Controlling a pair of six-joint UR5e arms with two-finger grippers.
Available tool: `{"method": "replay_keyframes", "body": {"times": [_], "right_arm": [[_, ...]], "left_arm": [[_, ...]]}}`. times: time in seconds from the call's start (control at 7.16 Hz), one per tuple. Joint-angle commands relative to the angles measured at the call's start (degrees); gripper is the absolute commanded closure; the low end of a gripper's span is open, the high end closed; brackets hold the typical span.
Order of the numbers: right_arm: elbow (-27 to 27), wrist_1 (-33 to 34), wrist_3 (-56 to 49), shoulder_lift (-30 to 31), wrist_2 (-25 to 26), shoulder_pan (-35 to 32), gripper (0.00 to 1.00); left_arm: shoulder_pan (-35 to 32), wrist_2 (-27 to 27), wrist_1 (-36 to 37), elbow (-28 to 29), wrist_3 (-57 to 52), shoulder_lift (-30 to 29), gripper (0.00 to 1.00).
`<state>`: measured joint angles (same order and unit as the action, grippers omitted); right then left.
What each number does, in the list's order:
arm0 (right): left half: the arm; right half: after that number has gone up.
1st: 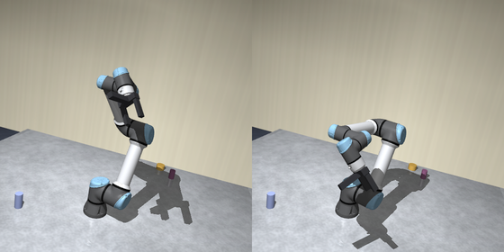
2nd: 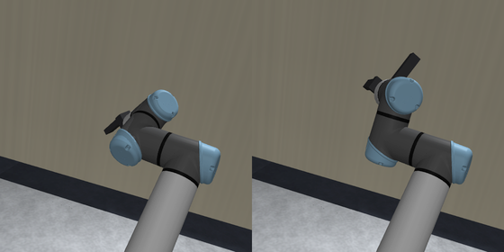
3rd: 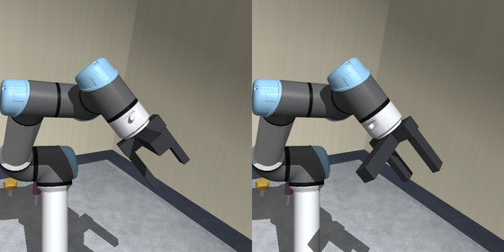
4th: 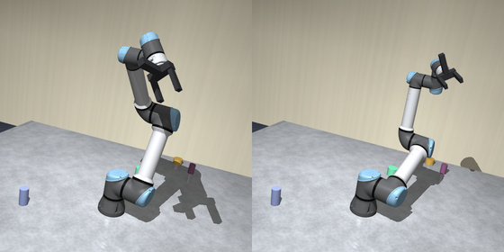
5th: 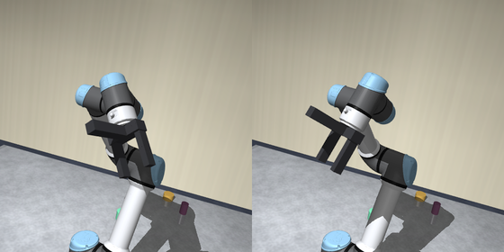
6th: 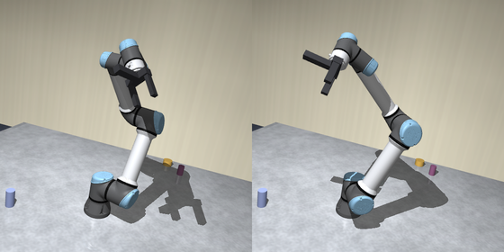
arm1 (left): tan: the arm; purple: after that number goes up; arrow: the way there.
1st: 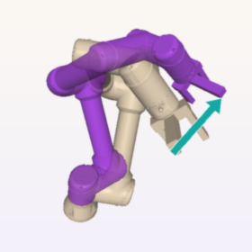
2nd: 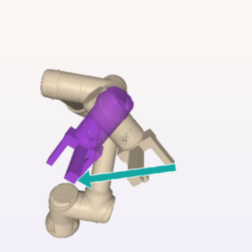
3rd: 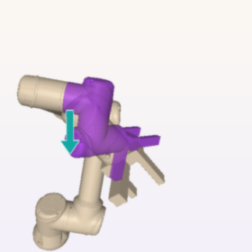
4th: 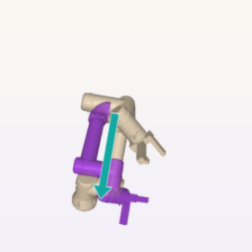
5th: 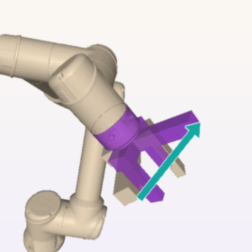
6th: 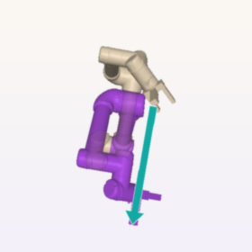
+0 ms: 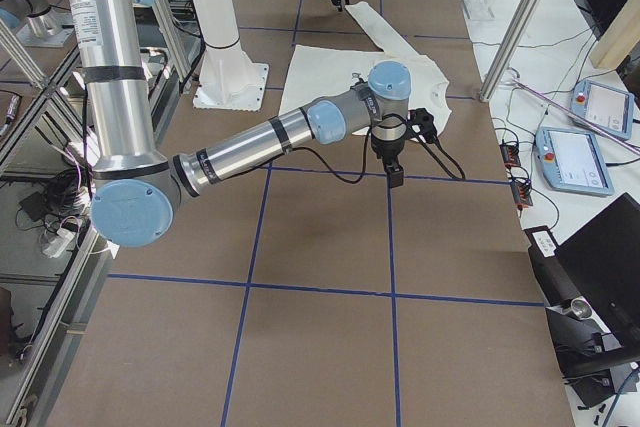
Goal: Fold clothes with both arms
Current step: 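Withdraw the right arm while moving the left gripper to the other cuff, then lower the left gripper onto the sleeve cuff and grasp it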
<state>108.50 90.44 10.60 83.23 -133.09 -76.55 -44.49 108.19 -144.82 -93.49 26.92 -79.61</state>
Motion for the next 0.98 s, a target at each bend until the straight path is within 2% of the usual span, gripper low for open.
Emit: {"method": "replay_keyframes", "body": {"times": [0.0,0.14,0.28,0.42,0.56,0.84], "right_arm": [[0.22,0.0,0.3,0.0,0.02,0.08,0.0],[0.22,-0.09,0.39,0.09,0.11,0.0,0.0],[0.22,0.0,0.47,0.0,0.11,0.08,0.0],[0.22,-0.09,0.48,0.0,0.11,0.09,0.0],[0.31,-0.09,0.56,0.09,0.11,0.0,0.0],[0.4,-0.09,0.65,0.18,0.2,0.08,0.0]], "left_arm": [[-0.07,-0.08,-0.11,0.15,-0.02,0.07,0.41],[-0.07,-0.08,-0.2,0.24,-0.02,0.07,0.52],[-0.16,-0.08,-0.2,0.15,-0.02,0.07,0.7],[-0.34,-0.08,-0.2,0.06,-0.11,0.07,0.98],[-0.6,-0.17,-0.38,-0.37,-1.15,-0.02,1.0],[-2.18,-4.54,-0.38,-0.55,-6.67,-0.28,1.0]]}}
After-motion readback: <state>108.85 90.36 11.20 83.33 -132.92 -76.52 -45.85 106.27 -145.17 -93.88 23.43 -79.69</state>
